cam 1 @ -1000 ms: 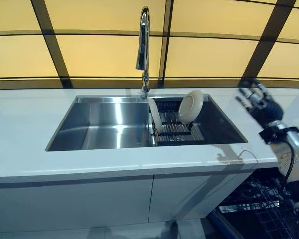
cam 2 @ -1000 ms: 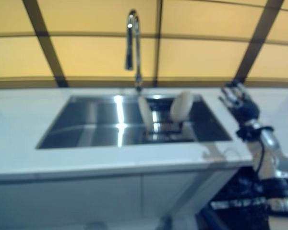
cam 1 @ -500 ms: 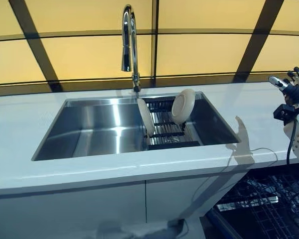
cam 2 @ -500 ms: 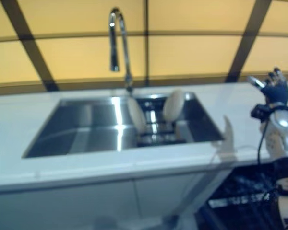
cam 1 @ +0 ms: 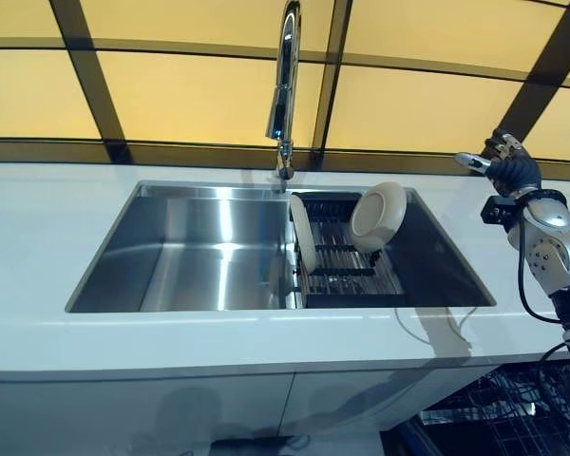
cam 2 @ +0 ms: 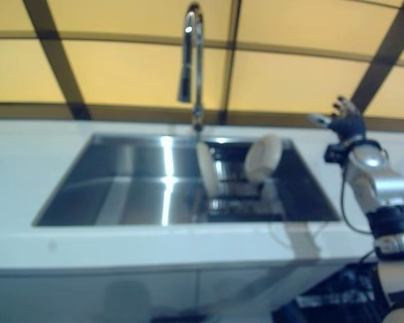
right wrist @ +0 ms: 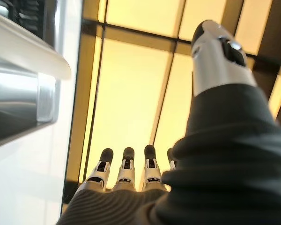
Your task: Take plates into dishwasher
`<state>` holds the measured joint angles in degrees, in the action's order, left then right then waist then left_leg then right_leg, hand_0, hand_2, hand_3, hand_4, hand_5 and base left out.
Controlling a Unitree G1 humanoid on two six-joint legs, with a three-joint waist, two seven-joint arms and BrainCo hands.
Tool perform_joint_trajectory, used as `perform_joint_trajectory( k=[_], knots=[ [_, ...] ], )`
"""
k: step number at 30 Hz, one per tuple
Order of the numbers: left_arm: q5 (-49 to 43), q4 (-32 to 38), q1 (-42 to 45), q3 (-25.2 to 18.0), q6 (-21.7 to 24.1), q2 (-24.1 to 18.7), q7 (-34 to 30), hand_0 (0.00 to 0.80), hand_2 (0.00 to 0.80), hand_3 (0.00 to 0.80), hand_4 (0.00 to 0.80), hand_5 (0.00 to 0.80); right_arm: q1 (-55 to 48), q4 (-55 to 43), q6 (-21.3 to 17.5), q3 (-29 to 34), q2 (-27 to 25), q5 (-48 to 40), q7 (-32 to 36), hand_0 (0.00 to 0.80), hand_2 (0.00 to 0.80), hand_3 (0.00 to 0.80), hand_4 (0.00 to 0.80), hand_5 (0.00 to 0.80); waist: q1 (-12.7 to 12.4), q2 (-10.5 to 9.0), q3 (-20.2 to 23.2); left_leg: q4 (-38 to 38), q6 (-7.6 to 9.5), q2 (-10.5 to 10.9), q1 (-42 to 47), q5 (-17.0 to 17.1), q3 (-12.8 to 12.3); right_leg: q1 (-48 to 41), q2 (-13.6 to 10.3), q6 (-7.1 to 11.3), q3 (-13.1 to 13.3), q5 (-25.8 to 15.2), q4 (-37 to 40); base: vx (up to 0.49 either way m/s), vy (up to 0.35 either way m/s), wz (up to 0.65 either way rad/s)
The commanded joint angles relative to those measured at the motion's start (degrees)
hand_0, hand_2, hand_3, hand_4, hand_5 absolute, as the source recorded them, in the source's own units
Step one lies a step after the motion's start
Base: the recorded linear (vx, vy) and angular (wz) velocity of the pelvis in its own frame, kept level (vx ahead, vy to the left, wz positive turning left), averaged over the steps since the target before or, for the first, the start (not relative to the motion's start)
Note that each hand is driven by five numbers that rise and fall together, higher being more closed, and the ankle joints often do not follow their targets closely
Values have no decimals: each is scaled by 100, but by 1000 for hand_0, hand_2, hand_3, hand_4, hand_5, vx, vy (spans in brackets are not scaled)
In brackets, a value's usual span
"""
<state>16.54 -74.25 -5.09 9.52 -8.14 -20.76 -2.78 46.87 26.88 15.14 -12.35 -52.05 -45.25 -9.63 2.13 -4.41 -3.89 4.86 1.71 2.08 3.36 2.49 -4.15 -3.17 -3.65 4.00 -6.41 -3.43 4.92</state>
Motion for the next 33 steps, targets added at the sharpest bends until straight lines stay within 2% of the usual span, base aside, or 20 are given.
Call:
perform_joint_trajectory(
  k=[1, 5, 10, 13, 19, 33],
  knots=[
    [-104, -150, 62, 226, 98, 123, -86, 0, 0, 0, 0, 0, 802, 476, -89, -218, -51, -210, 89, 0, 0, 0, 0, 0, -83, 78, 249, 14, -61, -110, -27, -360, -379, 144, 397, -132, -13, 425, -312, 94, -77, 21],
    [-243, -186, 251, 266, 166, 176, -114, 0, 0, 0, 0, 0, 1037, 643, 137, -441, -61, -167, 173, 0, 0, 0, 0, 0, -154, 67, 301, 14, -121, -74, -65, -338, -303, -22, 381, -127, -73, 331, -19, 91, -39, 5],
    [-262, -213, 341, 297, 185, 117, -85, 0, 0, 0, 0, 0, 1170, 620, 197, -579, -94, -205, 37, 0, 0, 0, 0, 0, -147, 89, 267, 14, -137, -61, -84, -345, -284, -13, 360, -112, -112, 316, -4, 58, -7, -2],
    [-262, -204, 369, 294, 211, 92, -68, 0, 0, 0, 0, 0, 1160, 652, 230, -568, -179, -212, 8, 0, 0, 0, 0, 0, -135, 95, 246, 14, -144, -64, -79, -358, -293, -14, 351, -98, -117, 307, 8, 24, -6, 0],
    [-265, -157, 438, 340, 238, 67, -88, 0, 0, 0, 0, 0, 1120, 852, 542, -545, -378, -230, 125, 0, 0, 0, 0, 0, -117, 101, 218, 14, -158, -66, -93, -364, -279, 8, 348, -70, -102, 288, 8, 18, -9, 0],
    [-68, 42, 579, 483, 557, 100, -162, 0, 0, 0, 0, 0, 1165, 977, 783, -622, -349, -283, 160, 0, 0, 0, 0, 0, -142, 155, 19, 14, -222, -113, -263, -279, -270, 140, 377, -87, -92, 263, 8, 13, -19, 0]
  ],
)
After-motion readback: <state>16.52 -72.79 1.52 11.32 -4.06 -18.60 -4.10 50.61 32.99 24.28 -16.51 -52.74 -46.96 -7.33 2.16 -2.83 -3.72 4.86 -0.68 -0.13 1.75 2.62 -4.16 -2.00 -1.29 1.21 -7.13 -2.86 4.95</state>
